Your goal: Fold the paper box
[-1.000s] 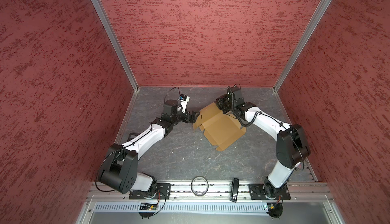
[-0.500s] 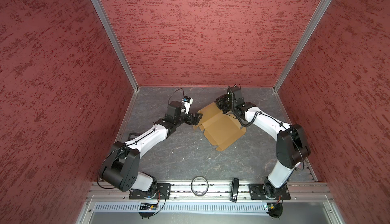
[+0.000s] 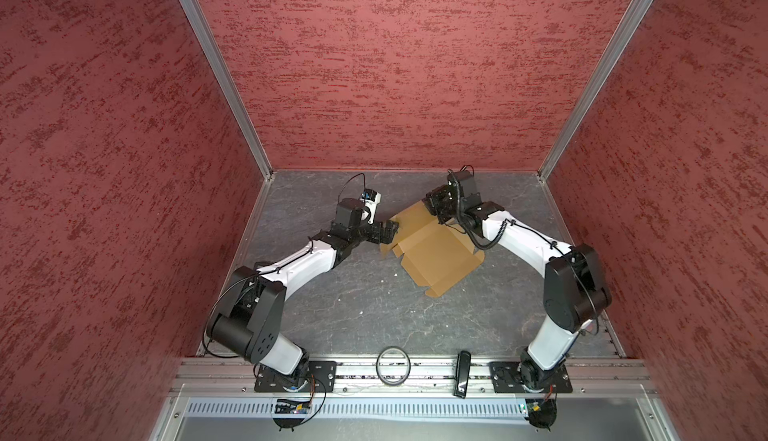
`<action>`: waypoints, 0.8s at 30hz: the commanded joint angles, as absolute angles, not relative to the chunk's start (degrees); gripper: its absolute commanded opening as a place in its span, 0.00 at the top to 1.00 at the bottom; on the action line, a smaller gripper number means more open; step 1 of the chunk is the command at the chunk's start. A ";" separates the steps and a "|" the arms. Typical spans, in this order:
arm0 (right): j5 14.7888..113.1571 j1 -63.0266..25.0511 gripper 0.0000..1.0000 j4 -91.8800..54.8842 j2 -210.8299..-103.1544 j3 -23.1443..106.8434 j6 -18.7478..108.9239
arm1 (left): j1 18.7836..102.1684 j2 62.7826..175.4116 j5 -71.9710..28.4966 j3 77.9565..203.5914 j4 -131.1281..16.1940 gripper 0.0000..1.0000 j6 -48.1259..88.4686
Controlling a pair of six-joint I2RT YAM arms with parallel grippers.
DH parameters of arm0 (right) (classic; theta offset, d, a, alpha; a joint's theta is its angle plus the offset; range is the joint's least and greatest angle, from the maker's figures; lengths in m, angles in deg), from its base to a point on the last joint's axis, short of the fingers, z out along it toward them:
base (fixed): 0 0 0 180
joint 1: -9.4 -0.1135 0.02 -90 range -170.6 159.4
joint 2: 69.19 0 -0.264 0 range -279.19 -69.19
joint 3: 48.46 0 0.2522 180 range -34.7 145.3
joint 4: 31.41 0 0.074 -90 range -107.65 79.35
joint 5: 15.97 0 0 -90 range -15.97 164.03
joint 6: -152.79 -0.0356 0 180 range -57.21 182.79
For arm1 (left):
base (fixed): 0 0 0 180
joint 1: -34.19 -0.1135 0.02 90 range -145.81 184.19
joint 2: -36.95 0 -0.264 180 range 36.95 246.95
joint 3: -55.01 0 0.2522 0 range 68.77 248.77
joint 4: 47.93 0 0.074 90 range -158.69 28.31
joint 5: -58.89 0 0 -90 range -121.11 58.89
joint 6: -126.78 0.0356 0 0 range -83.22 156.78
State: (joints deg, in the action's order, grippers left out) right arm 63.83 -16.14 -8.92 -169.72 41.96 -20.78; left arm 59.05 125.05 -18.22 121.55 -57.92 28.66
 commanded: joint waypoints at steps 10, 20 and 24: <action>64.93 -16.43 0.96 -11.57 -169.50 41.01 -23.23 | 61.07 126.03 -18.98 123.74 -55.44 0.00 26.45; 65.40 -16.44 0.96 -12.65 -169.63 40.51 -21.76 | 59.14 117.78 -19.58 119.50 -60.33 0.00 26.52; 66.68 -16.49 0.96 -12.44 -169.28 40.77 -18.86 | 57.15 113.38 -18.51 117.81 -61.93 0.00 25.44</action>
